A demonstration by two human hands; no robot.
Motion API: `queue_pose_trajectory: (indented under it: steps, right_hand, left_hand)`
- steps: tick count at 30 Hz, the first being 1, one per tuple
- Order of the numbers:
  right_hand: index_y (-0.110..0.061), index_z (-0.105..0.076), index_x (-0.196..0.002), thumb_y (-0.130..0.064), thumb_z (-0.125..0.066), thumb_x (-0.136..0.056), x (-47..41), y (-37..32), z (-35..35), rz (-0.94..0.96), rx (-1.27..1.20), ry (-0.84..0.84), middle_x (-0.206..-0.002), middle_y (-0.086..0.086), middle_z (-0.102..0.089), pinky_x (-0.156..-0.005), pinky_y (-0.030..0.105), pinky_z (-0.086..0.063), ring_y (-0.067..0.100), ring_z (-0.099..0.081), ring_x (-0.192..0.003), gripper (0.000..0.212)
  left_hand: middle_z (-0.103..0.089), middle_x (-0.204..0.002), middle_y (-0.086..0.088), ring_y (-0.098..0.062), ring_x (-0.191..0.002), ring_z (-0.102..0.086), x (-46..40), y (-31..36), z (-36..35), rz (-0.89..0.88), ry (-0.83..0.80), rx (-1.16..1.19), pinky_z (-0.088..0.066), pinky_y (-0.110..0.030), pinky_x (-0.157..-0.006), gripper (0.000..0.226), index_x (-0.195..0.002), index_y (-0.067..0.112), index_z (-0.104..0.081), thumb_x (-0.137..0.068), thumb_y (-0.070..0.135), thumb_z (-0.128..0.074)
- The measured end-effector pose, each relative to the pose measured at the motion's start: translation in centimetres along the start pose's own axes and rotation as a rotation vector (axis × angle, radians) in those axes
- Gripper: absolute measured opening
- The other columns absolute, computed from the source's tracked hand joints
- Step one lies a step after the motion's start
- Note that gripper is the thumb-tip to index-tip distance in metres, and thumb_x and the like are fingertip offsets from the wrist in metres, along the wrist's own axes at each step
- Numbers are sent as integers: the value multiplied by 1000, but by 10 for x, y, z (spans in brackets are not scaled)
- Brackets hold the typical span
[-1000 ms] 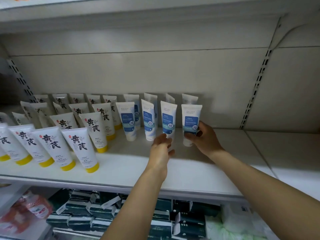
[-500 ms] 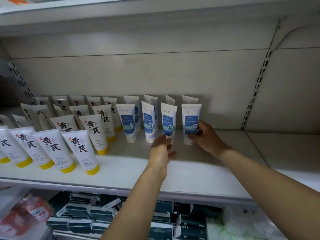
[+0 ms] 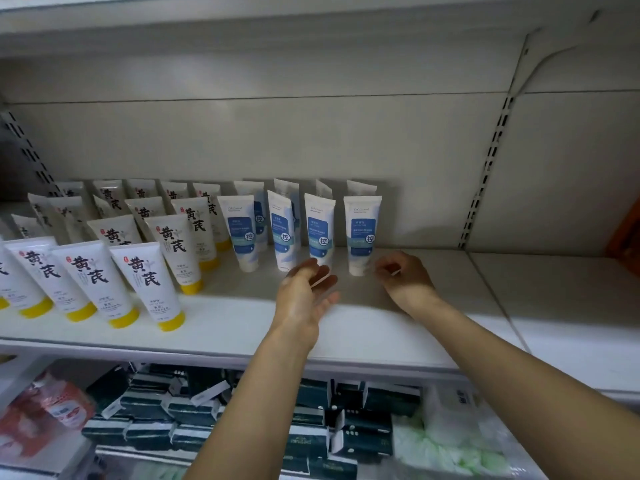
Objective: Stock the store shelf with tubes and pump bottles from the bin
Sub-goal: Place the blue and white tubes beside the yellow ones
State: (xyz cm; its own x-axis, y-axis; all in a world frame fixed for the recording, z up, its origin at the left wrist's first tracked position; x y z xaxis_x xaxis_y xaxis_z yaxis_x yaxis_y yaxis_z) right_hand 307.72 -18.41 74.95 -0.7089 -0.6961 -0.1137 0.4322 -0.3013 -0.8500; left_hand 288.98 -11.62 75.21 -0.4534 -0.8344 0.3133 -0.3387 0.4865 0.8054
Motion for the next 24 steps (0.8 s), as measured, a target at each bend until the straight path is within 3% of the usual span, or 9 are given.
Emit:
queue_pose_trajectory:
  steps: [7,9,12,16,24]
  right_hand:
    - [-14,-68,-87,-15,-60,-91,41,-17,-3,80,-190,-46,-65,-5,-58,-64,35,-51,14,-54,-61,9]
    - [-12,-68,-90,-14,-58,-93,55,-33,-7,144,-217,-74,-67,-4,-60,-57,27,-47,10,-54,-60,11]
    - [-7,-67,-92,-10,-57,-94,77,-60,-20,241,-329,-128,-78,2,-64,-57,28,-52,12,-57,-67,10]
    - [-7,-65,-90,-7,-57,-94,108,-95,-51,358,-399,-224,-76,2,-62,-52,17,-46,7,-54,-59,9]
    - [-14,-67,-85,-12,-59,-93,165,-137,-147,449,-371,-460,-71,-7,-63,-61,30,-47,12,-55,-61,12]
  left_hand:
    - [-70,-84,-5,-18,-75,-65,35,-4,9,-66,-30,60,-55,-33,-68,23,-118,11,-60,-97,14,-52]
    - [-71,-81,-2,-18,-74,-65,47,-5,16,-85,-21,61,-55,-32,-68,21,-115,14,-62,-97,16,-52]
    - [-72,-80,-2,-18,-75,-64,66,-5,33,-100,20,67,-54,-32,-68,19,-112,15,-64,-96,18,-53]
    - [-72,-86,-4,-19,-75,-64,86,6,72,-122,105,85,-53,-31,-67,19,-110,14,-65,-96,19,-54]
    - [-72,-80,-1,-15,-68,-63,124,30,174,-178,301,163,-52,-28,-64,18,-108,14,-66,-96,21,-55]
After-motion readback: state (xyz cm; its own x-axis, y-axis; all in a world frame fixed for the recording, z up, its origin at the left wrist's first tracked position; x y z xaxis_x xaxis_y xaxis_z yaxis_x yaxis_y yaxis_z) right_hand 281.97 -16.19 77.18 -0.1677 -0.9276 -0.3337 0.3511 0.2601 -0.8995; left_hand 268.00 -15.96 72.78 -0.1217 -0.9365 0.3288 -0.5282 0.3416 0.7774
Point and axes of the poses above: each hand's wrist, its own x-axis away from the middle knuckle, its own z-axis out of the back of the hand, y = z × x, the point moved 7 cm from there along -x, towards the middle knuckle
